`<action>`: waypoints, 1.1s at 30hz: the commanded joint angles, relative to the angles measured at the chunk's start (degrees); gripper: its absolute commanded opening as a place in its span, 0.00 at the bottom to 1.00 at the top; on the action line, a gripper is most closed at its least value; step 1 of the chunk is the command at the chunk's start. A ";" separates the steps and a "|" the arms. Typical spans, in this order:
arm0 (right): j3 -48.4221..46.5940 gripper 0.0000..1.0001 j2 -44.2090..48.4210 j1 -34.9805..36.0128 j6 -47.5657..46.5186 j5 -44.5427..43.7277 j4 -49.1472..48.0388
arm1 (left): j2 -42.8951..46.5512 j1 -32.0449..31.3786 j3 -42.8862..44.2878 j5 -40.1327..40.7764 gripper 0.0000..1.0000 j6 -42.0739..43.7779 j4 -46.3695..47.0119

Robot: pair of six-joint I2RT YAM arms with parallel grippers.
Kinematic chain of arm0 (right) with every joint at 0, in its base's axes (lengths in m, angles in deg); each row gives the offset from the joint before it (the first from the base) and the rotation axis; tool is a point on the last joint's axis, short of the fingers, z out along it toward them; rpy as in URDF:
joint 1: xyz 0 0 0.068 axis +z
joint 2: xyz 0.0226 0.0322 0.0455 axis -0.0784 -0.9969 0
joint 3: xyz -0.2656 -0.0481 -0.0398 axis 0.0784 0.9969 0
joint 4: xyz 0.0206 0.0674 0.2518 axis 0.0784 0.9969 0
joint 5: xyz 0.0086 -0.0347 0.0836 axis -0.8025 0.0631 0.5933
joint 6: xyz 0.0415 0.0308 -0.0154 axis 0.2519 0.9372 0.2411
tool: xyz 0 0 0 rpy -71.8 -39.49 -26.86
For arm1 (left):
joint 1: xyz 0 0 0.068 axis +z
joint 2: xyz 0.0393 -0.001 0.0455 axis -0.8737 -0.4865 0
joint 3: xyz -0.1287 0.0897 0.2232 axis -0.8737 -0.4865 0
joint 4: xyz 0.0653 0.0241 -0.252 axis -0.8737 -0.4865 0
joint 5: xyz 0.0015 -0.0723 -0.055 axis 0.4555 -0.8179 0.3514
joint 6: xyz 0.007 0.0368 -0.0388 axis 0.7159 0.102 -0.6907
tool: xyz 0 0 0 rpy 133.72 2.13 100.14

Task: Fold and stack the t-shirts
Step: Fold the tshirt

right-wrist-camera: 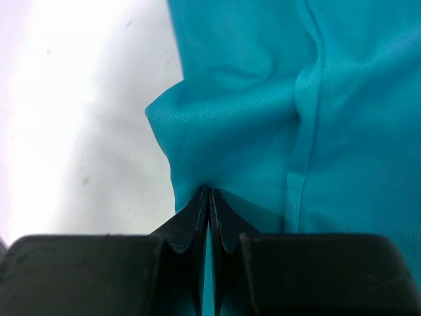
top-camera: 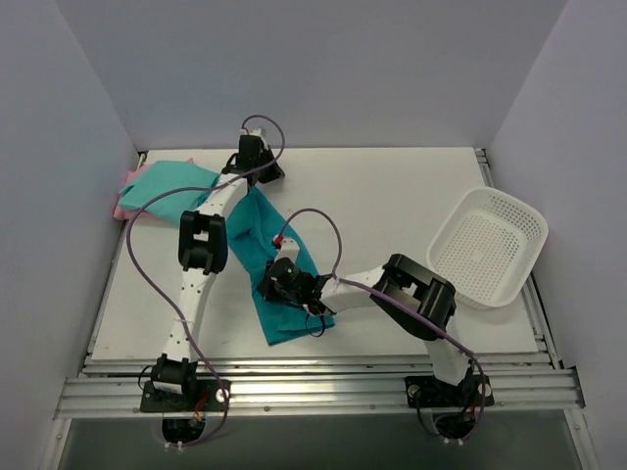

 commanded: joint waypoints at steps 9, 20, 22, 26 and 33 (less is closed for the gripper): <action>-0.35 0.01 6.16 7.42 -3.17 2.10 6.43 | 31.24 -0.04 -22.34 -11.58 0.25 0.92 16.37; -6.41 0.73 21.98 6.37 -12.31 -11.10 16.64 | 61.94 2.33 -51.35 -10.27 0.68 0.74 23.76; -8.16 0.74 21.38 1.92 -13.28 -9.27 16.73 | 67.66 3.47 -57.22 -7.64 0.73 0.57 23.85; -14.91 0.61 12.53 -6.98 -13.73 -2.23 15.06 | 74.96 4.44 -65.24 -5.08 0.75 0.65 23.85; -36.24 0.06 -11.65 -18.15 -13.37 11.66 14.96 | 85.41 4.79 -79.48 -2.61 0.75 -2.42 28.67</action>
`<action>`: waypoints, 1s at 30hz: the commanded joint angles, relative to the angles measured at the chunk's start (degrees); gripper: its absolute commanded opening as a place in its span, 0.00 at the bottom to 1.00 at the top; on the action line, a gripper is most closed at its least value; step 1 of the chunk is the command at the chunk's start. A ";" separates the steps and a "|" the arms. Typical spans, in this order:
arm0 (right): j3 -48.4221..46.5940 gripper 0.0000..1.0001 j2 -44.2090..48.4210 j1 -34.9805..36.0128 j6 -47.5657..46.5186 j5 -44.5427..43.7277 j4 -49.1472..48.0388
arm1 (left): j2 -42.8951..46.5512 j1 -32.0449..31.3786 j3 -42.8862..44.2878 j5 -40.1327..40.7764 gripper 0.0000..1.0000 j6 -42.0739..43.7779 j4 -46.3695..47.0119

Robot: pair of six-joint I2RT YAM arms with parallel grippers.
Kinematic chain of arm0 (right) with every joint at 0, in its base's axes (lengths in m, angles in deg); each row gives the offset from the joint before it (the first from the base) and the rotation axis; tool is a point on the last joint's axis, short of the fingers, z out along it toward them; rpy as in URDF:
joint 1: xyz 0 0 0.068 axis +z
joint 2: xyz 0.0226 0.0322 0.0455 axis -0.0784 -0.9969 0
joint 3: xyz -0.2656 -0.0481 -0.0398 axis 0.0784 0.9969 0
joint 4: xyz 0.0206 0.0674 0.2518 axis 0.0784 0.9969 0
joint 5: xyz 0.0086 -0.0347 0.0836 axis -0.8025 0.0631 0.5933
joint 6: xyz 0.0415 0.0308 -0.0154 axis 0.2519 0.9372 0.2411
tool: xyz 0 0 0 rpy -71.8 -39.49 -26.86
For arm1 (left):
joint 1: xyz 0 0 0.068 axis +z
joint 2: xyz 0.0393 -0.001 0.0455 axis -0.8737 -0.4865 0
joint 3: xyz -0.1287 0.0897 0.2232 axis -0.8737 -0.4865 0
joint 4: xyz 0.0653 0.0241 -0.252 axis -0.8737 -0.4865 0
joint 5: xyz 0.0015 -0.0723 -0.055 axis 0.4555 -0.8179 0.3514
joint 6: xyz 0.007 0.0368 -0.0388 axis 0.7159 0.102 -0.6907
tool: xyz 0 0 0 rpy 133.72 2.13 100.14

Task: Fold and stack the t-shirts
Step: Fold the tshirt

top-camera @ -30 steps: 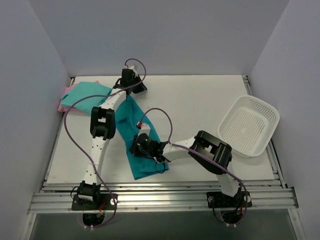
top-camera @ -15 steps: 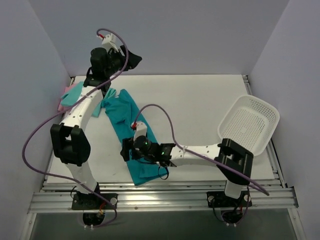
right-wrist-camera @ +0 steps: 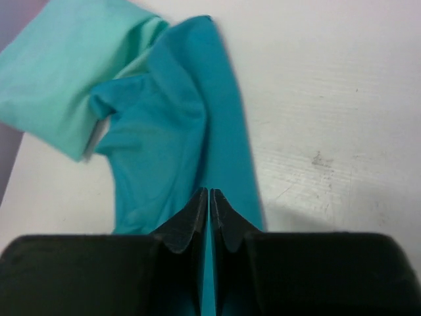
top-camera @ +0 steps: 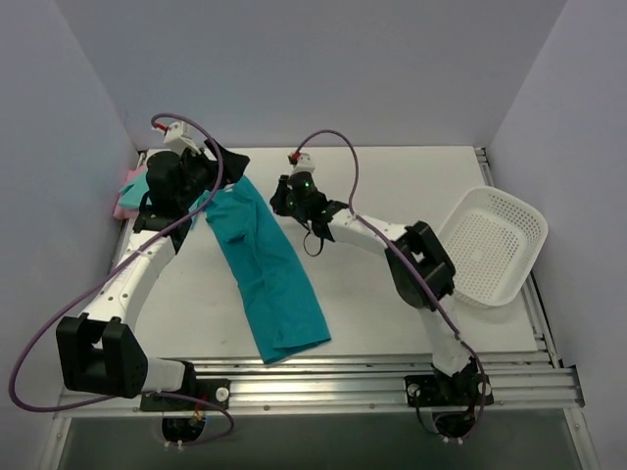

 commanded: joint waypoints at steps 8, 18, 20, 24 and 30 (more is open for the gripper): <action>-26.71 0.00 -25.69 -2.42 0.84 13.29 4.32 | 7.85 -0.02 -9.27 3.03 0.75 1.78 3.08; -25.41 0.00 -23.77 -2.42 1.63 9.61 1.33 | 9.70 0.34 -11.38 4.26 0.75 3.99 2.46; -23.31 0.00 -21.31 -2.33 0.76 5.58 0.45 | 9.09 0.34 -11.56 3.91 0.74 3.90 3.08; -19.69 0.49 -17.26 -2.16 0.05 -2.52 -0.52 | 7.94 0.34 -12.00 3.65 0.74 3.81 3.96; -22.75 0.85 -18.92 -2.77 -0.21 -2.35 0.53 | 6.89 0.25 -11.91 3.21 0.74 3.46 5.10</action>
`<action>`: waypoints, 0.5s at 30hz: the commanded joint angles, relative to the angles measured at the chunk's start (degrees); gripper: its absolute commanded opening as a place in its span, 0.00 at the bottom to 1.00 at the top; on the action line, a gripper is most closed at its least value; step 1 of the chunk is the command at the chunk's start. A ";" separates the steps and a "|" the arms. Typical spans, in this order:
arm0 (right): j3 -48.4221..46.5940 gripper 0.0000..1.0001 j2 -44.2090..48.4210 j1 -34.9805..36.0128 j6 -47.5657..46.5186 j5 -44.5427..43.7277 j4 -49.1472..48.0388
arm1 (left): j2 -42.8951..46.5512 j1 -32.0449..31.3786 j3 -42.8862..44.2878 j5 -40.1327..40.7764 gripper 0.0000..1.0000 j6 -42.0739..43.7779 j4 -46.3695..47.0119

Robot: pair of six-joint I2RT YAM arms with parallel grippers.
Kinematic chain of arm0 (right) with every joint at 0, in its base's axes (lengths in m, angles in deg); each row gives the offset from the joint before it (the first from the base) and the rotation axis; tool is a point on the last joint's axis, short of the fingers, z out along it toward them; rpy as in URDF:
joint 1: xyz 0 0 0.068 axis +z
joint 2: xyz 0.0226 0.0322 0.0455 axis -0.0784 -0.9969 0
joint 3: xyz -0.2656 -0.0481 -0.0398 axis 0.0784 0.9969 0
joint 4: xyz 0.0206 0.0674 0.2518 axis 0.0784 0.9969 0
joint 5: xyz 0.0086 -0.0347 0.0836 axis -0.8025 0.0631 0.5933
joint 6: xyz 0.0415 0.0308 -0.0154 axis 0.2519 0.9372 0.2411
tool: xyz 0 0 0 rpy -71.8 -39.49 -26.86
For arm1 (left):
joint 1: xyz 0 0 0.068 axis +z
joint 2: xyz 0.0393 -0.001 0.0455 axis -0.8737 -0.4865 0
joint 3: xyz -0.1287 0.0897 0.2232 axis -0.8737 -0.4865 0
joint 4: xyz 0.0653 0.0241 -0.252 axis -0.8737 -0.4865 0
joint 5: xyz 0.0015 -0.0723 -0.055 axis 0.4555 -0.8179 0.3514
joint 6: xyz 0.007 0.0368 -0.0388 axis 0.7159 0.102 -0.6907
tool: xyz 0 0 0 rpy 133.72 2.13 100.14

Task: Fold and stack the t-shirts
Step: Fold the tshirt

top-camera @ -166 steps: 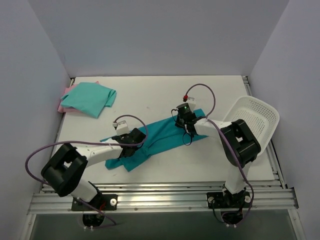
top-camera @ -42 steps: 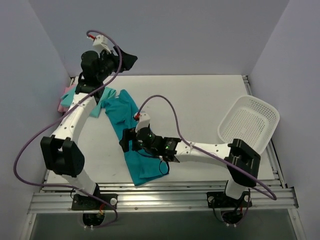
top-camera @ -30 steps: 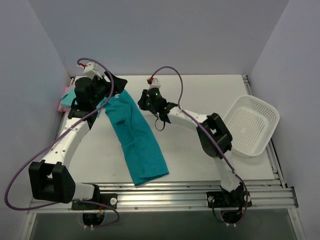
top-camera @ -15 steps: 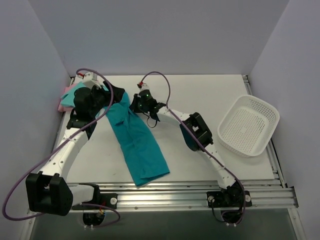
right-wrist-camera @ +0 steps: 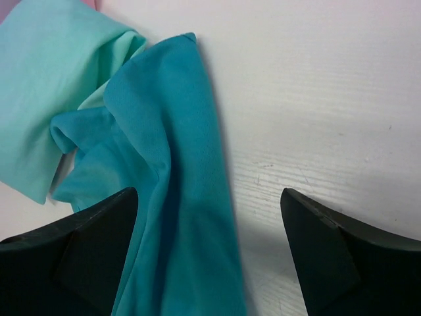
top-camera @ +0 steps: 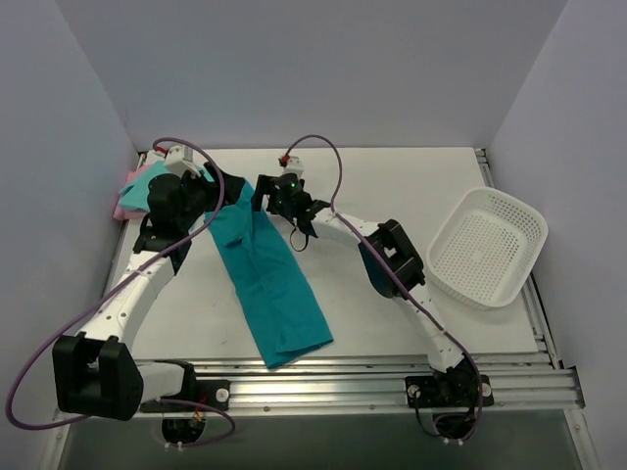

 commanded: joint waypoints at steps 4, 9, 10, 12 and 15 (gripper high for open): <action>-4.45 0.85 -0.81 -0.48 0.18 -1.12 -0.69 | -0.85 0.38 0.18 -0.51 0.73 0.64 4.60; -6.48 0.83 -3.90 -0.48 1.68 1.08 -1.30 | -2.08 0.38 0.35 -0.86 0.73 0.47 5.21; -6.74 0.82 -4.68 -0.48 1.85 1.08 -1.57 | -2.17 0.38 0.44 -1.03 0.73 0.47 5.30; -7.53 0.82 -5.48 -0.39 2.29 2.47 -1.66 | -2.70 0.38 0.53 -1.30 0.73 0.12 5.65; -8.24 0.79 -6.89 -0.30 2.82 3.80 -2.01 | -2.87 0.38 0.35 -1.48 0.73 -0.06 6.18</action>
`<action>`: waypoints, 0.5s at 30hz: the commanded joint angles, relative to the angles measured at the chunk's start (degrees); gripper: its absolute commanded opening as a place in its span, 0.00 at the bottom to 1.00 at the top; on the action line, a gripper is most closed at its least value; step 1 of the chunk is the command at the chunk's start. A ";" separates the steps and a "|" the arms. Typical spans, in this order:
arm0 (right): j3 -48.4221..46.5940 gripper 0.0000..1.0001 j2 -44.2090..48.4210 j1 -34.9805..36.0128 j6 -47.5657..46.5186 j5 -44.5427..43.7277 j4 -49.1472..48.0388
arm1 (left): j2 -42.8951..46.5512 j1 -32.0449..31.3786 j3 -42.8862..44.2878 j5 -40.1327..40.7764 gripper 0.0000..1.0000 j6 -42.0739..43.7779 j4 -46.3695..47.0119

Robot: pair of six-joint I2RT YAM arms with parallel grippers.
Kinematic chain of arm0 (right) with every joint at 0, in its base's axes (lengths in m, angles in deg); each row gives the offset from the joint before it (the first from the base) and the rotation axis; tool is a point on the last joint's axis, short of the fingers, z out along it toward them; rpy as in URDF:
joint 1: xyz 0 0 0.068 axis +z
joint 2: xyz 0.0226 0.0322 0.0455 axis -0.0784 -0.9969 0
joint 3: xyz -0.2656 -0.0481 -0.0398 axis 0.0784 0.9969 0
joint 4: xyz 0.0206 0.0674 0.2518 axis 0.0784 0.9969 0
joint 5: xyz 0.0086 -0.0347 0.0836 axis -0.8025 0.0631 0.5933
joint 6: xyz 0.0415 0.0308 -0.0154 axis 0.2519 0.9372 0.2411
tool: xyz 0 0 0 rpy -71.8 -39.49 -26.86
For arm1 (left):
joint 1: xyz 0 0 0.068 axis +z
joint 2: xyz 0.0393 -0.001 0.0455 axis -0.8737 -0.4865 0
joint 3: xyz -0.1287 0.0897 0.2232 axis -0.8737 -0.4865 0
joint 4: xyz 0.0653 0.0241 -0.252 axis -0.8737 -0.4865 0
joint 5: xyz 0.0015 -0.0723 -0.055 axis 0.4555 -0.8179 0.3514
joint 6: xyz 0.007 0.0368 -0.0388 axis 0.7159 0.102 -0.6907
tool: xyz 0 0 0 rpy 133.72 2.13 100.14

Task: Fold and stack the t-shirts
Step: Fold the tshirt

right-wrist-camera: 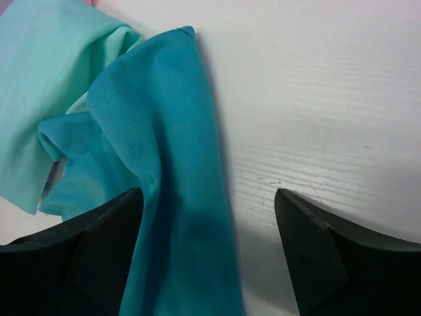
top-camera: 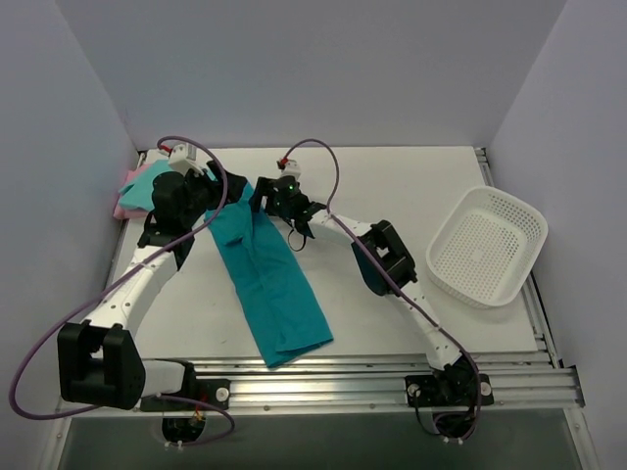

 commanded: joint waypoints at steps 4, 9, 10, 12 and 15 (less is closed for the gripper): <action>-2.47 0.59 -3.12 0.44 2.17 3.44 -2.95 | -0.51 0.38 0.17 -1.04 0.73 -0.02 4.52; -2.90 0.26 -5.75 0.97 3.13 4.84 -4.01 | -1.48 0.38 0.09 -1.13 0.72 -0.11 4.96; -2.90 0.19 -6.02 0.97 3.40 5.02 -4.27 | -1.66 0.38 0.09 -1.13 0.72 -0.19 5.05; -3.08 0.11 -6.72 0.88 3.75 5.11 -4.45 | -1.75 0.38 0.00 -1.13 0.72 -0.19 5.05; -3.08 0.03 -7.51 0.36 4.28 4.93 -4.89 | -1.57 0.38 -0.26 -1.04 0.72 -0.11 5.14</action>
